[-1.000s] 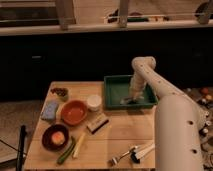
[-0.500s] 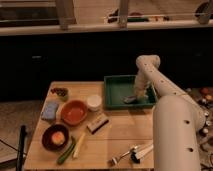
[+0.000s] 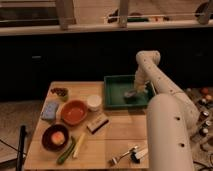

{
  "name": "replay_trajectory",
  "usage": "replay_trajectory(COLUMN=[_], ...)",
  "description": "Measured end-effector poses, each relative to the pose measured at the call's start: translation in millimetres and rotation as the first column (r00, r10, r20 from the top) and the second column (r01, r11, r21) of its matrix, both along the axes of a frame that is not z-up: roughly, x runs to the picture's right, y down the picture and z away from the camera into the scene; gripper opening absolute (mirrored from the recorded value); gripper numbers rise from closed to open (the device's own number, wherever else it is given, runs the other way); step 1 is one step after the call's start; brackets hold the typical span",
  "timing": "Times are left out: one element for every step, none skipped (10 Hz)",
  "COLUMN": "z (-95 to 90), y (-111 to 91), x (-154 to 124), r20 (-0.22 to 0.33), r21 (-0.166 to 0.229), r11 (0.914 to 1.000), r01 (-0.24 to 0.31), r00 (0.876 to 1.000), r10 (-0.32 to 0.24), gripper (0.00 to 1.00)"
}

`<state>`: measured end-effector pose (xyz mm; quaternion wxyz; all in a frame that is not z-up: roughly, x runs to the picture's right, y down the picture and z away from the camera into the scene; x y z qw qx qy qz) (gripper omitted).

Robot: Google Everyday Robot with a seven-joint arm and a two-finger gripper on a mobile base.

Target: Wipe tray with towel

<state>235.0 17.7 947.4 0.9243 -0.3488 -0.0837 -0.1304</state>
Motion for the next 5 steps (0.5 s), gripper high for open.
replay_trajectory(z=[-1.2, -2.5, -6.4, -8.8, -15.5], y=[-1.5, -2.0, -2.1, -1.1, 1.5], x=[-2.9, -5.2, -7.4, -7.2, -7.2], r20=[0.012, 0.032, 0.063, 0.074, 0.103], r21=[0.003, 0.005, 0.006, 0.003, -0.004], r11=[1.0000, 0.9999, 0.9997, 0.9996, 0.9992], r01=[-0.002, -0.010, -0.025, -0.029, -0.040], r00=[1.000, 0.999, 0.998, 0.997, 0.994], r10=[0.002, 0.010, 0.025, 0.029, 0.040], gripper=[0.00, 0.00, 0.00, 0.00, 0.00])
